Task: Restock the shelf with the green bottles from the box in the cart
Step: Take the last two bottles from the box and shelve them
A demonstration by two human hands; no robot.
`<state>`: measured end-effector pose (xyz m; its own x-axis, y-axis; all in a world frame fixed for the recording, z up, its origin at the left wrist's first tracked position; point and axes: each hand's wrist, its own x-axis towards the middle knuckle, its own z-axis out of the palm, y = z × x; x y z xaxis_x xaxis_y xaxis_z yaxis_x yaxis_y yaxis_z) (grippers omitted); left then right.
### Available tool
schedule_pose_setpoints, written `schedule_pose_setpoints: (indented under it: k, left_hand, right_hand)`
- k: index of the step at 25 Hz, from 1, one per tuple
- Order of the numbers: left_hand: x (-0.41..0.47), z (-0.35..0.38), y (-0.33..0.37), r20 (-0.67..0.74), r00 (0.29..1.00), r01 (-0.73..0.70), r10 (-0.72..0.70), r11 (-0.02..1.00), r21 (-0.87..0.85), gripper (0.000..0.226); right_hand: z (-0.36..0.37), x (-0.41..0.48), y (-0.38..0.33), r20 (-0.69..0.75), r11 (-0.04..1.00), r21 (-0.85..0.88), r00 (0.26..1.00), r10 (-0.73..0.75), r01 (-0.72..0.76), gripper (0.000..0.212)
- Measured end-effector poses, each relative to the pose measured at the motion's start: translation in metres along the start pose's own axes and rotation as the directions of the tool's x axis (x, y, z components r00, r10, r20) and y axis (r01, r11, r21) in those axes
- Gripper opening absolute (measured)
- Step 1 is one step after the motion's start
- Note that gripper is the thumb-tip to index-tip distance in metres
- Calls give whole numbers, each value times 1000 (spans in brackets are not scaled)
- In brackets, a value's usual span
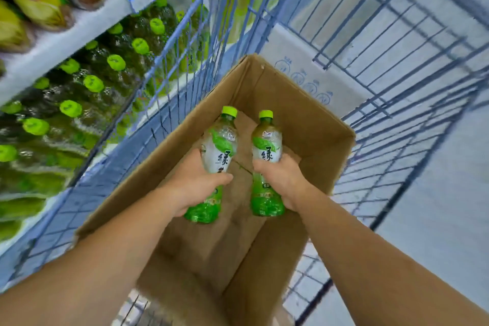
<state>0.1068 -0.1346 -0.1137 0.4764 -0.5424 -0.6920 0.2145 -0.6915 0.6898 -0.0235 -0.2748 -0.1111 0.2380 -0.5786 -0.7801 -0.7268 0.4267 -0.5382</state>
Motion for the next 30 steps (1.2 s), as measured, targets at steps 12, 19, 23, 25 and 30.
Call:
schedule_pose_setpoints:
  k: [12,19,23,25,30]
  left_hand:
    - [-208,-86,42,-62,993,-95,96,995,30,36]
    - [-297,-98,14,-287,953,-136,99,985,-110,31]
    - [-348,-97,-5,-445,895,-136,34,970,-199,30]
    - [-374,-98,-18,-490,871,-136,8,964,-227,30]
    - [-430,-118,-60,-642,765,-156,-50,953,-260,36]
  right_hand:
    - [-3,-222,-13,-35,982,68,984,-173,175,14]
    - [-2,-289,-12,99,966,-54,964,-248,254,43]
    - [7,-316,-16,224,928,-134,923,-312,347,42]
    - [16,-331,-13,280,910,-159,902,-330,382,42]
    - [64,-363,-4,418,845,-190,820,-391,500,29]
